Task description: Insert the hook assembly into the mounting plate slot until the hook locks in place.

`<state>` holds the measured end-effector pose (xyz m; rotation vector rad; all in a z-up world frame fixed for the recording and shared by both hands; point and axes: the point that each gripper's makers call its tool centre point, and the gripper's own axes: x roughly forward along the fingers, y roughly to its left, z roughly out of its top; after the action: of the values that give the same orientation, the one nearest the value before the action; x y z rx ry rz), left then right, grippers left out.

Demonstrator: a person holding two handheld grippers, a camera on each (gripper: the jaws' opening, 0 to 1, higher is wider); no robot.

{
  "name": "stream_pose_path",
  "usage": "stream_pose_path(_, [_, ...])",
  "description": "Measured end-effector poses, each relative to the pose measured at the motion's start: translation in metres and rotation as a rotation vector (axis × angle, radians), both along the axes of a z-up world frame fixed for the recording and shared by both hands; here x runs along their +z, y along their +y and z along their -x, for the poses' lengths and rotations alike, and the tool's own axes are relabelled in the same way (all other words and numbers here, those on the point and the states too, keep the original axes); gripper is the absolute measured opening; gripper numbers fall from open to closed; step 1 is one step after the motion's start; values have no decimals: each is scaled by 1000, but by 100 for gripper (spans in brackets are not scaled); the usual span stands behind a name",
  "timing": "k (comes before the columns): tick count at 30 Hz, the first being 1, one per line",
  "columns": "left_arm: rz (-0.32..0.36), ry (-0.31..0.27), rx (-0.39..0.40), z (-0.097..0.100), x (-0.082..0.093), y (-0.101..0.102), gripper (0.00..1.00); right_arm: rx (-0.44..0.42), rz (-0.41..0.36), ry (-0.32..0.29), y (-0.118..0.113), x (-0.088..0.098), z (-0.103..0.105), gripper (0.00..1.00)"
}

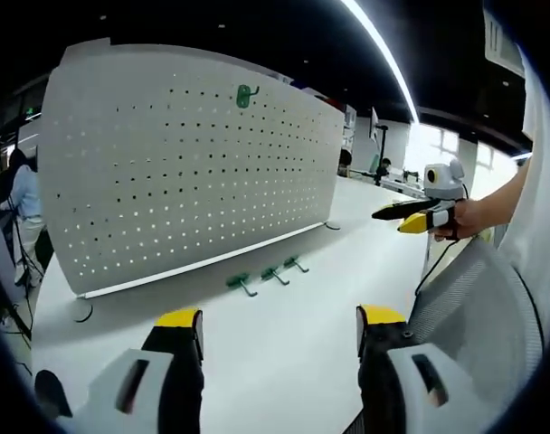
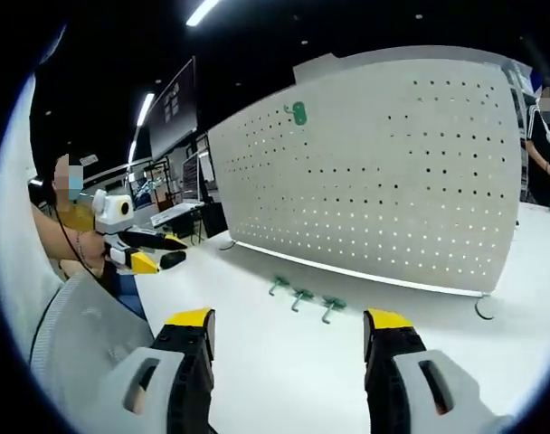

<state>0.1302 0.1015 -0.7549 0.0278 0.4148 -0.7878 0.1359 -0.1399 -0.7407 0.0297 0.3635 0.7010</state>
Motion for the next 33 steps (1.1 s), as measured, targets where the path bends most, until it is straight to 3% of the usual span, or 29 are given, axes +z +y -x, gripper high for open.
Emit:
stream_pose_path(14, [-45, 4, -39, -10, -7, 1, 69, 7, -1, 4, 2, 1, 1, 64])
stream_pose_path(24, [-177, 7, -177, -23, -18, 1, 69, 9, 5, 13, 1, 0, 7, 64])
stream_pose_path(33, [-242, 5, -267, -42, -24, -2, 69, 20, 20, 28, 2, -2, 15, 62])
